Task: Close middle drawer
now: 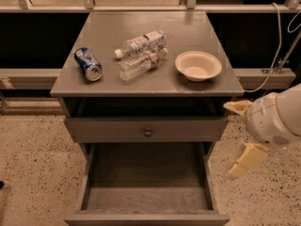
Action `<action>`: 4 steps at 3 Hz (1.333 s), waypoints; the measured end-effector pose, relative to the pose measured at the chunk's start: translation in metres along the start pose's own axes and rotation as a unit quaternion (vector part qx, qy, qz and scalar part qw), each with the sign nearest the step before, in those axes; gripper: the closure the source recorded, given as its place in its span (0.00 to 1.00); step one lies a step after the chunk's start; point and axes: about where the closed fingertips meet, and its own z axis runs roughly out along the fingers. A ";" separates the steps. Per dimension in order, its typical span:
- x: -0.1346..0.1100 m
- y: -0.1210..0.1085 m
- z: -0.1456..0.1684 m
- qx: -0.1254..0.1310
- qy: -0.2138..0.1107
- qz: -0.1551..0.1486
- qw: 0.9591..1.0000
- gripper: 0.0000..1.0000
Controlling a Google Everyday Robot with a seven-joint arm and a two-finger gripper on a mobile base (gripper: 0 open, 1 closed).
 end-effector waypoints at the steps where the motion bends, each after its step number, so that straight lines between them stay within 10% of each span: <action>1: -0.009 -0.012 -0.005 0.036 -0.033 -0.005 0.999 0.00; 4: 0.042 0.043 0.120 0.028 -0.068 -0.028 0.997 0.00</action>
Offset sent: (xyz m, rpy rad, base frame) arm 0.0105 0.0157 -0.0918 0.0757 0.0053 0.0166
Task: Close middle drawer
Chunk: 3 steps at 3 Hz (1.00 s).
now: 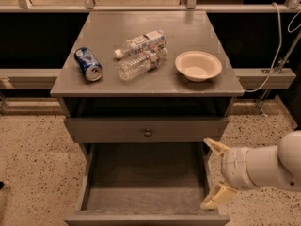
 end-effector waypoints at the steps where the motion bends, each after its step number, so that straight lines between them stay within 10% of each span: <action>1: 0.004 0.000 0.006 0.008 0.000 -0.011 1.000 0.00; 3: 0.030 0.030 0.058 -0.050 -0.020 -0.012 0.998 0.18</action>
Offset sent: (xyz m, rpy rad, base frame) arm 0.0058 0.0051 -0.0457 -0.0173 0.0855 0.0852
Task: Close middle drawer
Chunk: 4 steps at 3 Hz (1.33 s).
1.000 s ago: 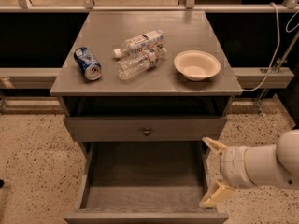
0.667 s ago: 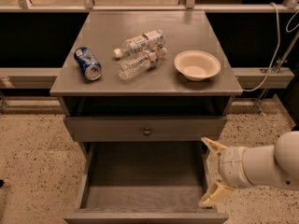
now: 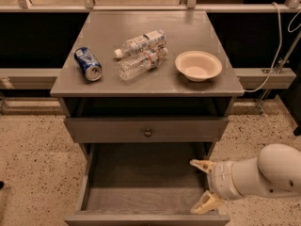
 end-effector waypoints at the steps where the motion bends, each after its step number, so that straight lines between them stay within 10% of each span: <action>1: 0.028 0.033 0.041 -0.017 -0.012 -0.010 1.000 0.41; 4: 0.103 0.125 0.129 -0.036 -0.026 0.008 0.999 1.00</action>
Offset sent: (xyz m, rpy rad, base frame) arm -0.0712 0.0065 -0.1522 0.0437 0.0273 0.0566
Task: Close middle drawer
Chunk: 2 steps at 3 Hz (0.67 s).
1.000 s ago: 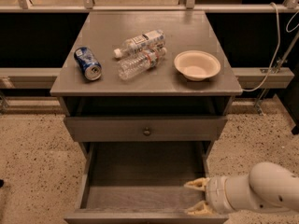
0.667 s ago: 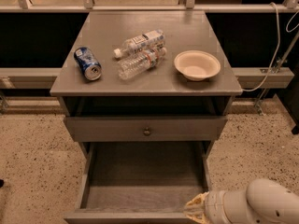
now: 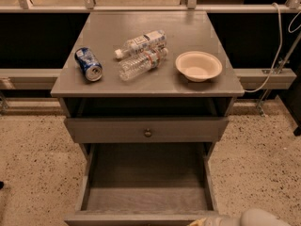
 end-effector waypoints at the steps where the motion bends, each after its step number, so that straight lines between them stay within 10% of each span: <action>1: 0.008 0.008 0.026 -0.002 -0.006 -0.009 1.000 1.00; 2: 0.011 -0.003 0.052 0.010 -0.012 -0.011 1.000 1.00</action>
Offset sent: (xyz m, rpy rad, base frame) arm 0.0353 0.0378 -0.0698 0.0297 -0.0664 -0.0176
